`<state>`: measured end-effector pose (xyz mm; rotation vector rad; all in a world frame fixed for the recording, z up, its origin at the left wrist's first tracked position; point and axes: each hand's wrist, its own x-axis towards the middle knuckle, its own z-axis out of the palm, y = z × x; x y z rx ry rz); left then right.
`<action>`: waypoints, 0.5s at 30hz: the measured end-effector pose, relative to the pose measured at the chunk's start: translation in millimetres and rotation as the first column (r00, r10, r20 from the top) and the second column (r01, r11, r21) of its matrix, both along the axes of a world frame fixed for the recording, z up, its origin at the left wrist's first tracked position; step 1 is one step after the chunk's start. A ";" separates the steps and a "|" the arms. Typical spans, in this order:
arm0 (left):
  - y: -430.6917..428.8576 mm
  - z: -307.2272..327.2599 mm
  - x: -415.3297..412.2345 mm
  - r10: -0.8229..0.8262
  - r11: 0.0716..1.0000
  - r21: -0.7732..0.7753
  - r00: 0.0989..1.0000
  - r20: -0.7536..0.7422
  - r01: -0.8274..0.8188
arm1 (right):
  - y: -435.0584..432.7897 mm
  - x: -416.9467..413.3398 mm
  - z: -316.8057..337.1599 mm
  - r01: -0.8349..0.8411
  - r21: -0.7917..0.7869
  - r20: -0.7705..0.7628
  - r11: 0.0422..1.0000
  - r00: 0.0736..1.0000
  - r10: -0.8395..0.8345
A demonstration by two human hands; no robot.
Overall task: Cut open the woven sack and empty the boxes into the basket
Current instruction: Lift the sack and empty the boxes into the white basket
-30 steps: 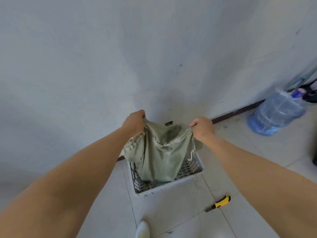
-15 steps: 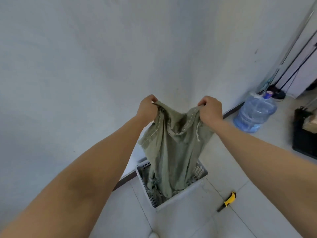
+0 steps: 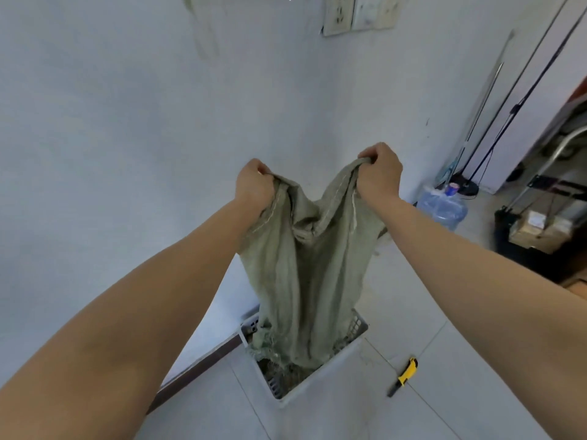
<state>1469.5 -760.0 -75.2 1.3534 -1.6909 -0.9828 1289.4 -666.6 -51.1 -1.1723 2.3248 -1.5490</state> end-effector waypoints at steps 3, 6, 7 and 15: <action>2.4 -6.6 6.7 -0.030 0.994 0.103 0.998 0.047 0.025 | -7.9 6.1 9.2 -0.100 0.035 0.023 0.994 0.995 0.099; 11.4 10.3 5.5 -0.022 0.996 0.082 0.999 -0.037 0.025 | -6.1 4.3 0.8 -0.130 0.194 -0.034 0.972 0.990 0.139; 9.8 32.3 -0.2 0.012 0.999 -0.030 0.986 -0.165 -0.017 | -5.9 4.0 10.6 -0.090 0.113 -0.022 0.990 0.995 0.093; 19.4 72.8 -15.2 -0.204 0.973 0.134 0.971 0.125 0.187 | -13.5 7.5 41.8 -0.162 0.316 -0.053 0.935 0.981 0.188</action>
